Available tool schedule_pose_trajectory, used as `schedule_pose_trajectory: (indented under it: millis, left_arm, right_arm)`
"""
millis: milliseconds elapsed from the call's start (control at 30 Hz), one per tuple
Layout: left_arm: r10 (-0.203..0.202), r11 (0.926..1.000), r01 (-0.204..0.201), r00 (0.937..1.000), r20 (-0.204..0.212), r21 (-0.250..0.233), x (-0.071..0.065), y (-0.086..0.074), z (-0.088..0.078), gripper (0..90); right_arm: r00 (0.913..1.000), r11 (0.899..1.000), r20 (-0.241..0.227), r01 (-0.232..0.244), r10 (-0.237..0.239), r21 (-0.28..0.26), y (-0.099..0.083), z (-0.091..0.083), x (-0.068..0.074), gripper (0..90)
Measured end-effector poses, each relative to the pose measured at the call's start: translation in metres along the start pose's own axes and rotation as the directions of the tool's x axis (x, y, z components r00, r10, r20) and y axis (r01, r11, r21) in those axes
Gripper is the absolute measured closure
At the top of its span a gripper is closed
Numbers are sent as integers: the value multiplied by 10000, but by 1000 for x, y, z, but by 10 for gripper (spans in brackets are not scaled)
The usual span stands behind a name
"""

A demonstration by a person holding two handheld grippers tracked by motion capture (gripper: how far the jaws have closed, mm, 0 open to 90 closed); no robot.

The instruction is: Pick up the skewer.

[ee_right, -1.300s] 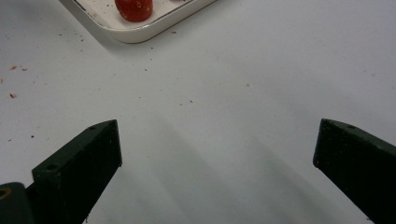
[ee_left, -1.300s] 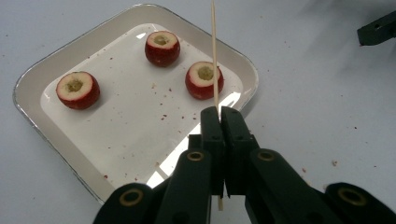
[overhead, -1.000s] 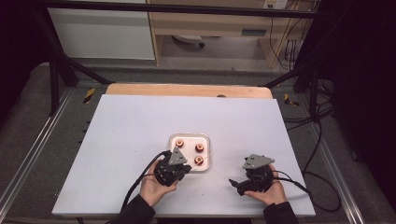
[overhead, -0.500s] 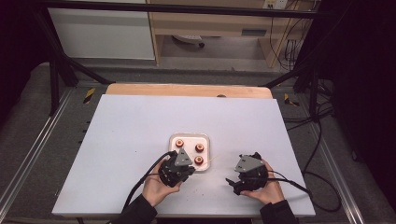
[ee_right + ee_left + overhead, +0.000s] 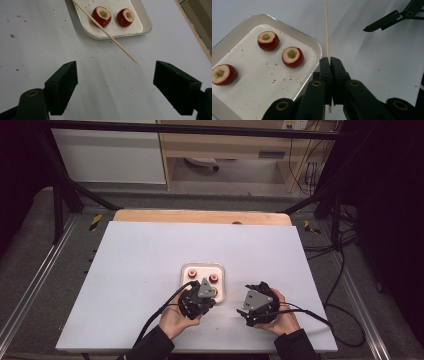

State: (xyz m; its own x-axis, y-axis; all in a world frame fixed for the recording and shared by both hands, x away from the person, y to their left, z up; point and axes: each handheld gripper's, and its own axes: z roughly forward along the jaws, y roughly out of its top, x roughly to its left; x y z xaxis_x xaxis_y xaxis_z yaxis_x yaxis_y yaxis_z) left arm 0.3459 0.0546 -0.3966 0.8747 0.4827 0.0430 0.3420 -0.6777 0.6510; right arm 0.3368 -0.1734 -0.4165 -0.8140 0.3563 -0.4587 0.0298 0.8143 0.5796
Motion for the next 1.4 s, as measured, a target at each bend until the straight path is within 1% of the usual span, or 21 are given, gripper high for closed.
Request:
schedule_pose_trajectory:
  millis: [200, 233, 300, 333, 367, 433, 467, 500, 533, 633, 733, 833, 867, 900, 967, 1033, 1067, 1100, 1167, 1267, 1400]
  left_arm:
    - [121, 9998, -124, 9998, 178, 164, -4, 8, 6, 887]
    - [155, 9997, -158, 9997, 206, 182, -5, 9, 7, 887]
    - [231, 9994, -238, 9994, 260, 264, -6, 11, 9, 887]
    - [262, 9993, -269, 9993, 284, 254, -7, 13, 10, 887]
    - [305, 9991, -314, 9990, 319, 283, -8, 14, 11, 887]
    - [336, 9989, -348, 9987, 375, 314, -9, 16, 12, 887]
    - [308, 9991, -319, 9987, 401, 269, -10, 17, 13, 887]
    - [280, 9993, -291, 9987, 419, 254, -11, 18, 14, 887]
    - [343, 9988, -358, 9984, 450, 325, -11, 19, 14, 887]
    - [436, 9978, -462, 9975, 548, 480, -13, 21, 17, 887]
    - [482, 9971, -522, 9964, 702, 559, -14, 23, 20, 887]
    - [595, 9957, -648, 9951, 789, 663, -15, 24, 23, 887]
    - [578, 9958, -632, 9951, 804, 668, -16, 25, 23, 887]
    - [634, 9952, -692, 9945, 828, 696, -16, 25, 24, 887]
    - [684, 9949, -743, 9940, 853, 684, -17, 26, 24, 887]
    - [706, 9939, -771, 9942, 816, 795, -18, 27, 24, 887]
    - [703, 9940, -766, 9943, 808, 784, -18, 27, 24, 887]
    - [712, 9937, -780, 9939, 836, 802, -18, 27, 24, 887]
    - [706, 9936, -775, 9939, 850, 815, -18, 27, 24, 887]
    - [710, 9935, -783, 9936, 882, 828, -19, 27, 25, 887]
    - [691, 9935, -768, 9934, 914, 842, -19, 27, 25, 887]
  right_arm:
    - [9952, 9952, -41, 977, -977, -10, 3, 3, 3, 307]
    - [9913, 9913, -21, 1317, -1317, -8, 3, 4, 3, 337]
    - [9895, 9895, -36, 1444, -1444, 3, 3, 4, 3, 349]
    - [9849, 9849, -65, 1732, -1731, 60, 3, 5, 4, 383]
    - [9849, 9849, -65, 1732, -1731, 60, 3, 5, 4, 383]
    - [9787, 9787, -33, 2051, -2051, 96, 3, 6, 4, 425]
    - [9753, 9752, -71, 2209, -2209, 100, 3, 6, 5, 446]
    - [9655, 9656, -148, 2601, -2599, 81, 2, 7, 5, 485]
    - [9655, 9656, -148, 2601, -2599, 81, 2, 7, 5, 485]
    - [9537, 9539, -268, 3000, -2995, 140, 2, 8, 7, 536]
    - [9371, 9370, -279, 3486, -3480, 201, 1, 9, 8, 580]
    - [9261, 9263, -369, 3763, -3754, 197, 0, 10, 10, 626]
    - [9187, 9190, -403, 3939, -3929, 180, 0, 10, 10, 642]
    - [9060, 9063, -410, 4222, -4212, 186, 0, 11, 10, 679]
    - [9056, 9058, -423, 4231, -4219, 224, 0, 11, 10, 699]
    - [8969, 8971, -441, 4413, -4401, 214, -1, 11, 11, 734]
    - [8964, 8966, -434, 4423, -4411, 224, -1, 11, 11, 748]
    - [8877, 8880, -456, 4593, -4581, 219, -1, 11, 12, 775]
    - [8843, 8846, -473, 4658, -4645, 219, -1, 11, 13, 785]
    - [8704, 8707, -542, 4911, -4893, 271, -2, 12, 13, 816]
    - [8563, 8569, -618, 5149, -5128, 239, -3, 13, 15, 855]
